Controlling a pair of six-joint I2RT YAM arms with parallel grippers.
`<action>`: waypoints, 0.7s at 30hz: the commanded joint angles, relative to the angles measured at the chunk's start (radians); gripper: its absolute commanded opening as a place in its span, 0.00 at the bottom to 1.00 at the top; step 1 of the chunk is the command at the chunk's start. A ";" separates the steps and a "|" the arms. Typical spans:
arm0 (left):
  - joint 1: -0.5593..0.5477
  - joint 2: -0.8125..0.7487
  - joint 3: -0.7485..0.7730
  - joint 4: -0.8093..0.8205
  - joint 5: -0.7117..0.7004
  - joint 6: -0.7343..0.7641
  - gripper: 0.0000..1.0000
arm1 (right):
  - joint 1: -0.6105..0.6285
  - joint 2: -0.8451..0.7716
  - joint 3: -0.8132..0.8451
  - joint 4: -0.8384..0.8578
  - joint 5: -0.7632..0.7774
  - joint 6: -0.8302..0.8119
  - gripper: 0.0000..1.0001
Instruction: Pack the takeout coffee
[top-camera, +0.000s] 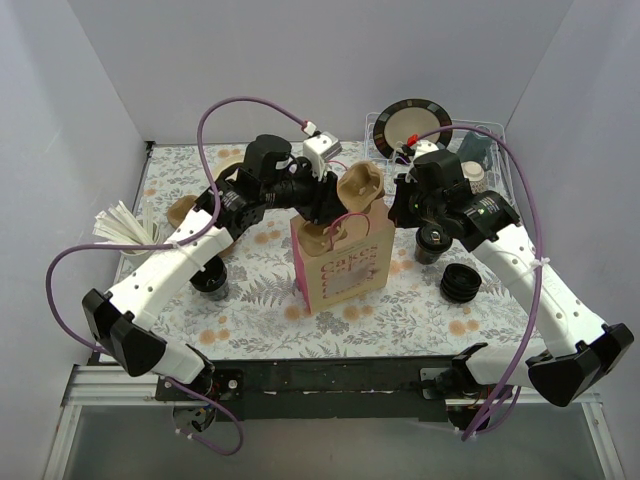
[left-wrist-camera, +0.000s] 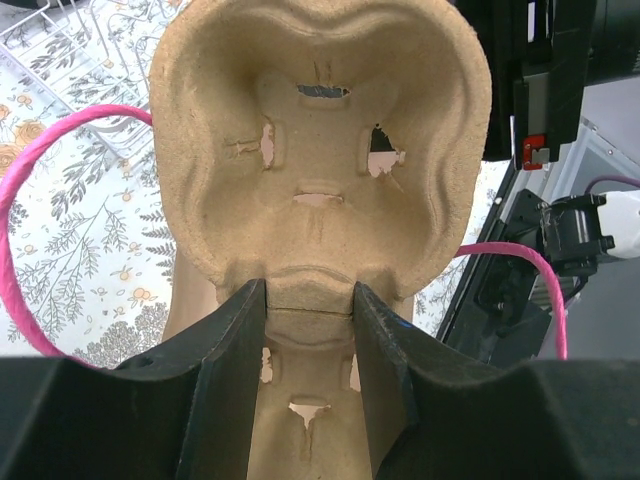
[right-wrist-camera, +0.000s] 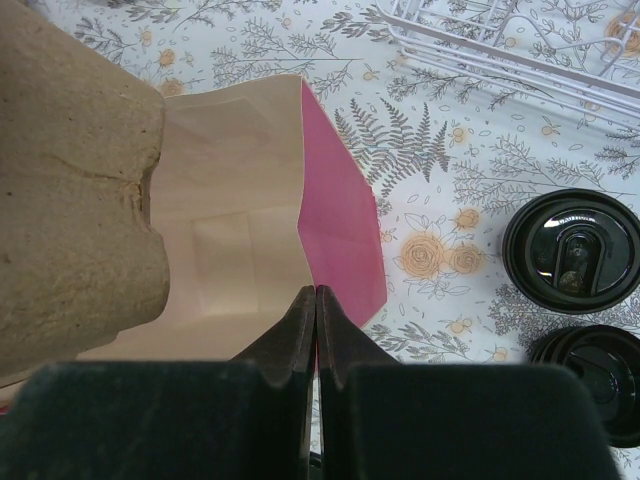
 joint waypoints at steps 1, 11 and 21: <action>-0.007 -0.072 -0.016 0.053 -0.027 0.008 0.00 | -0.002 -0.033 -0.003 0.031 0.002 0.006 0.05; -0.011 -0.069 -0.016 -0.160 -0.059 0.079 0.00 | -0.002 -0.032 0.010 0.032 0.005 0.011 0.05; -0.105 0.043 0.042 -0.242 -0.206 0.050 0.00 | -0.002 -0.038 0.010 0.054 -0.026 0.022 0.04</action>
